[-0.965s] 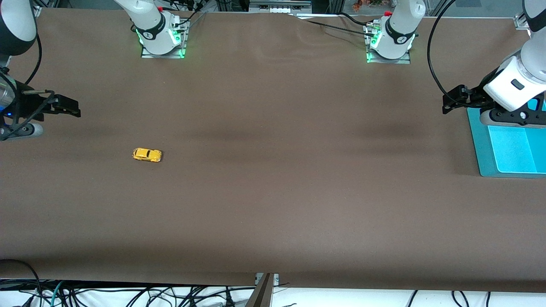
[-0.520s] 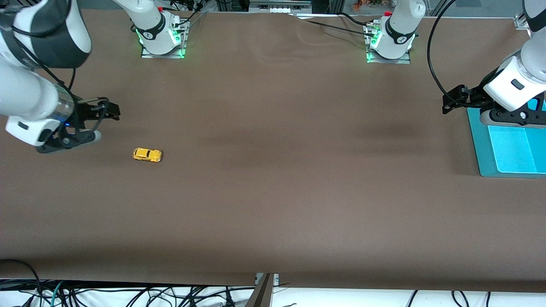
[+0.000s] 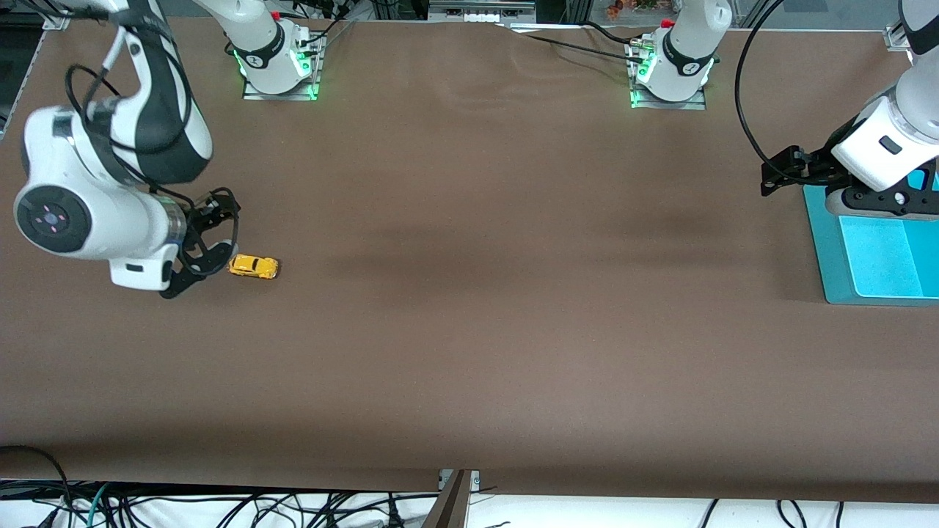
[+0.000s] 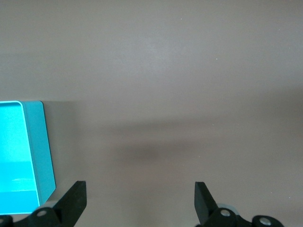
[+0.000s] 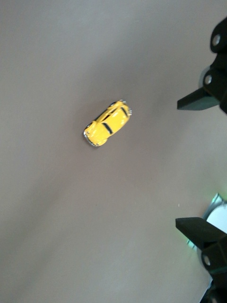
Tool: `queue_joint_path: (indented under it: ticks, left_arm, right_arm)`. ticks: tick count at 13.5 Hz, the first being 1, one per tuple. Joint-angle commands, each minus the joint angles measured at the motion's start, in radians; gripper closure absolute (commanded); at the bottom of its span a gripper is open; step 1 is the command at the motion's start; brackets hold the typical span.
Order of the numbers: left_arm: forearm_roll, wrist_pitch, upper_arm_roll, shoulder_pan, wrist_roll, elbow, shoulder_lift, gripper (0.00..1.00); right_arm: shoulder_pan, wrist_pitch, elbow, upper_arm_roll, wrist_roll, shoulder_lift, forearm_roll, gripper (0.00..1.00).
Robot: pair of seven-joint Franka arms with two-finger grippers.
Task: Wind and store yellow beetle car
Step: 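Move the right gripper over the yellow toy car, then lower the right gripper and close it on the yellow car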
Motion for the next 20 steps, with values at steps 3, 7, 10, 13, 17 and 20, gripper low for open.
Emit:
queue_joint_path:
  ticks: [3, 7, 10, 13, 17, 20]
  left_arm:
    - [0.021, -0.026, 0.001, -0.006, 0.017, 0.033, 0.011, 0.0]
    - [0.021, -0.026, 0.001, -0.006, 0.015, 0.033, 0.011, 0.0]
    - [0.021, -0.026, 0.001, -0.006, 0.015, 0.033, 0.011, 0.0]
    - [0.021, -0.026, 0.001, -0.006, 0.017, 0.033, 0.011, 0.0]
    - [0.021, -0.026, 0.001, -0.006, 0.015, 0.033, 0.011, 0.0]
    - [0.021, -0.026, 0.001, -0.006, 0.015, 0.033, 0.011, 0.0]
  right_arm:
    - [-0.012, 0.178, -0.109, -0.003, -0.286, 0.025, -0.009, 0.0]
    - [-0.037, 0.382, -0.253, -0.008, -0.488, 0.013, -0.003, 0.0]
    - [-0.06, 0.536, -0.359, -0.008, -0.601, -0.001, -0.001, 0.0]
    - [-0.064, 0.689, -0.478, -0.011, -0.641, -0.03, -0.001, 0.0]
    - [-0.064, 0.878, -0.594, -0.017, -0.709, -0.038, -0.001, 0.01]
    - [-0.064, 0.97, -0.643, -0.021, -0.75, -0.038, -0.001, 0.01]
